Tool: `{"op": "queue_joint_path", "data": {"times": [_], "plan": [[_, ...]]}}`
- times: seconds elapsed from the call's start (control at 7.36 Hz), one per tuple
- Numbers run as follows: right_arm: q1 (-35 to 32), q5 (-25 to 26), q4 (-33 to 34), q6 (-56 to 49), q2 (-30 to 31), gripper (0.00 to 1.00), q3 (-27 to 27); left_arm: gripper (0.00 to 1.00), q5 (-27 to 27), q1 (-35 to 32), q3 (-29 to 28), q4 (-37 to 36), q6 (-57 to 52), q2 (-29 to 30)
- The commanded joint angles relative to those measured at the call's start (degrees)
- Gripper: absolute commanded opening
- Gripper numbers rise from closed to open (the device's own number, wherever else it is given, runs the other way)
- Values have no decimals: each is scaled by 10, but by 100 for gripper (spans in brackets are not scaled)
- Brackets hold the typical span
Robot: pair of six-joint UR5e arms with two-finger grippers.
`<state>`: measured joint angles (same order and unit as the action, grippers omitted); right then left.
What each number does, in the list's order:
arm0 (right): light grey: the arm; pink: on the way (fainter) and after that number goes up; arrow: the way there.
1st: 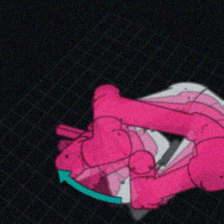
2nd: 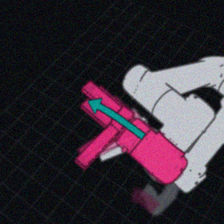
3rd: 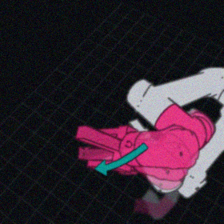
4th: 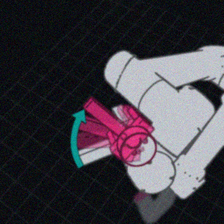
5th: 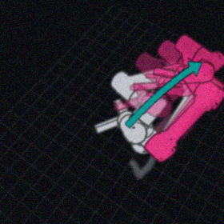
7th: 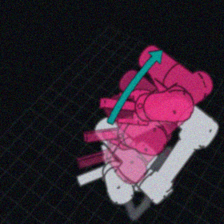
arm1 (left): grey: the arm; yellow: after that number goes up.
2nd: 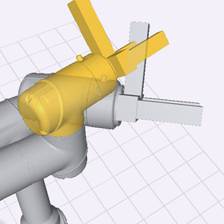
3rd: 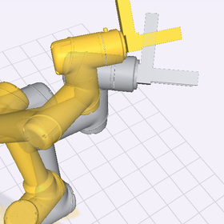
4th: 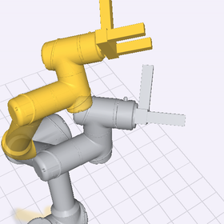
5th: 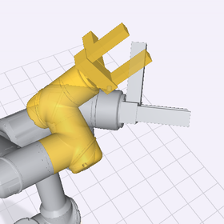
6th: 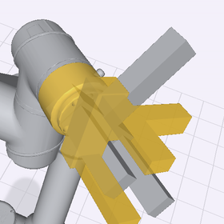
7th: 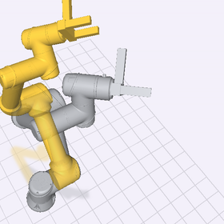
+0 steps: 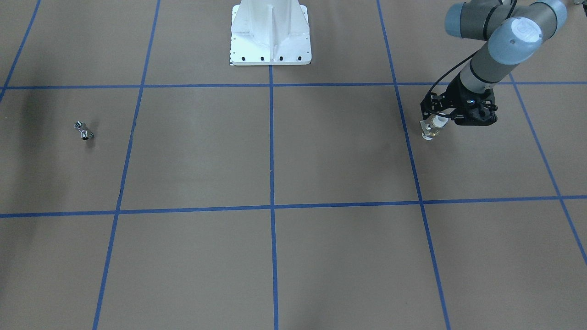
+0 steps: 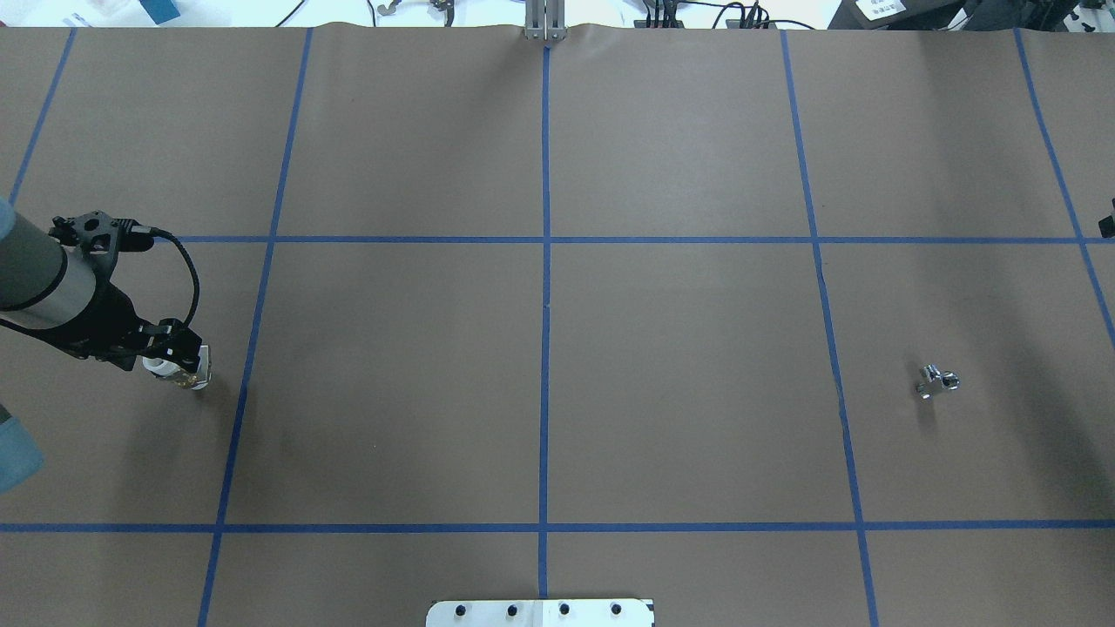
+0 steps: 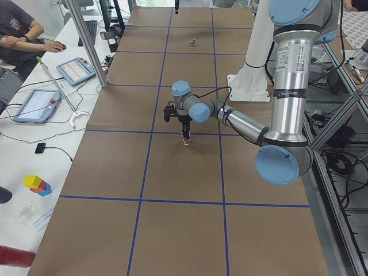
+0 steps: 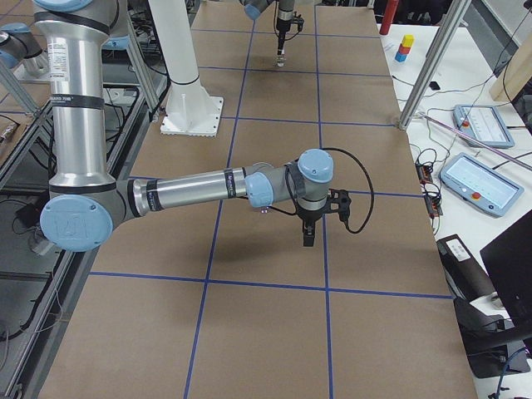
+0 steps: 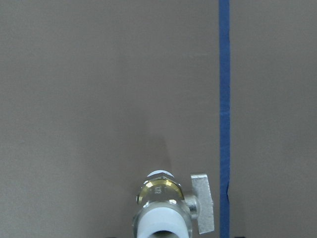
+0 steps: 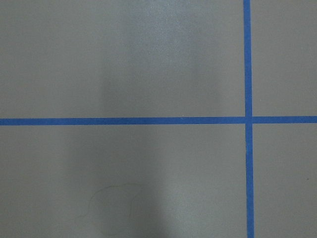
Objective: Assemble PPR valve and pipe with both arms
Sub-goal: 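Close the left gripper on the valve's white pipe end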
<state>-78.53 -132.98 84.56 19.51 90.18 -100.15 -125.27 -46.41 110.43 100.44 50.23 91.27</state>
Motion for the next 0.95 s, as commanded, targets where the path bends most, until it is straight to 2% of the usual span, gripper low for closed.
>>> {"op": "queue_joint_path", "data": {"times": [0.0,0.14,0.27,0.41,0.54,0.82], "plan": [[0,0,0,0,0,100,-1,78,0,-1,-2,0,0,0],[0,0,0,0,-1,100,-1,66,0,-1,-1,0,1,0],[1,0,1,0,0,100,-1,42,-2,-1,0,-1,2,0],[1,0,1,1,0,100,-1,24,-3,-2,4,-1,2,0],[1,0,0,0,0,100,-2,1,-4,-3,7,-1,1,0],[1,-1,1,1,0,100,-2,0,-3,-5,7,-2,1,-3]]}}
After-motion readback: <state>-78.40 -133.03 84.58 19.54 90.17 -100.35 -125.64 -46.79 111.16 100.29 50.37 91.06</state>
